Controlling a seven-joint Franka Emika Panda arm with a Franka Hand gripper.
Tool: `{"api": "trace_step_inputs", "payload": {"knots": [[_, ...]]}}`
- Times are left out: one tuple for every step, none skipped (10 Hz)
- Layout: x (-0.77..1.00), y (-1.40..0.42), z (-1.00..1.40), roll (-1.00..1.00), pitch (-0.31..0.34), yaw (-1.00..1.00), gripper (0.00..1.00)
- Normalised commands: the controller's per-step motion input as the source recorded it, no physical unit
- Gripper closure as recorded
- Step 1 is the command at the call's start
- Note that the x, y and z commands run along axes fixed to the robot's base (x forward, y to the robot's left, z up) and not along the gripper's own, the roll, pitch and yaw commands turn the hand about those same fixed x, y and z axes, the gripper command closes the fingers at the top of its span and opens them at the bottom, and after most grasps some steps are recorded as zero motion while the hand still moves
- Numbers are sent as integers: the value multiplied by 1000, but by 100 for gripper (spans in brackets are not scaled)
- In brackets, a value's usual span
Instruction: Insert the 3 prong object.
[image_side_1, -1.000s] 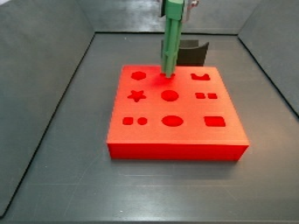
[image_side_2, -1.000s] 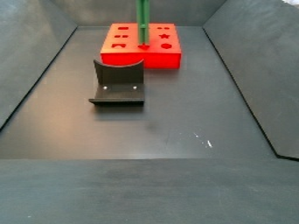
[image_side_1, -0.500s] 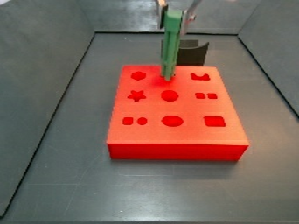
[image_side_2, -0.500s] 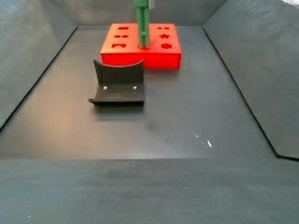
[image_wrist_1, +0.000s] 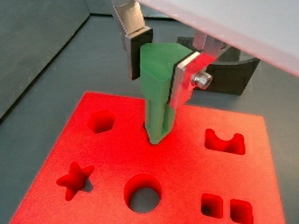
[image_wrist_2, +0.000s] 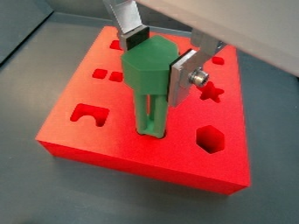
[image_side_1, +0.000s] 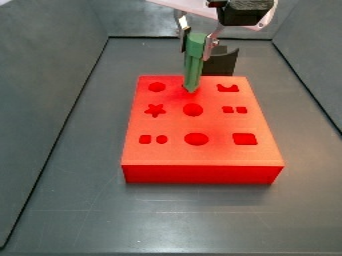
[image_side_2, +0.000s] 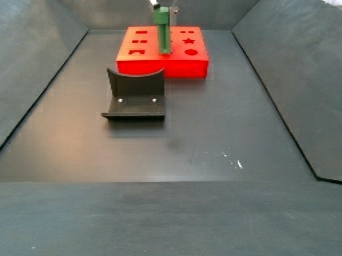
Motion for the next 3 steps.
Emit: {"api": "trace_step_inputs", "payload": {"knots": [[0, 0, 0, 4, 0, 0, 100], [0, 0, 0, 14, 0, 0, 100], [0, 0, 0, 0, 0, 0, 100]]}}
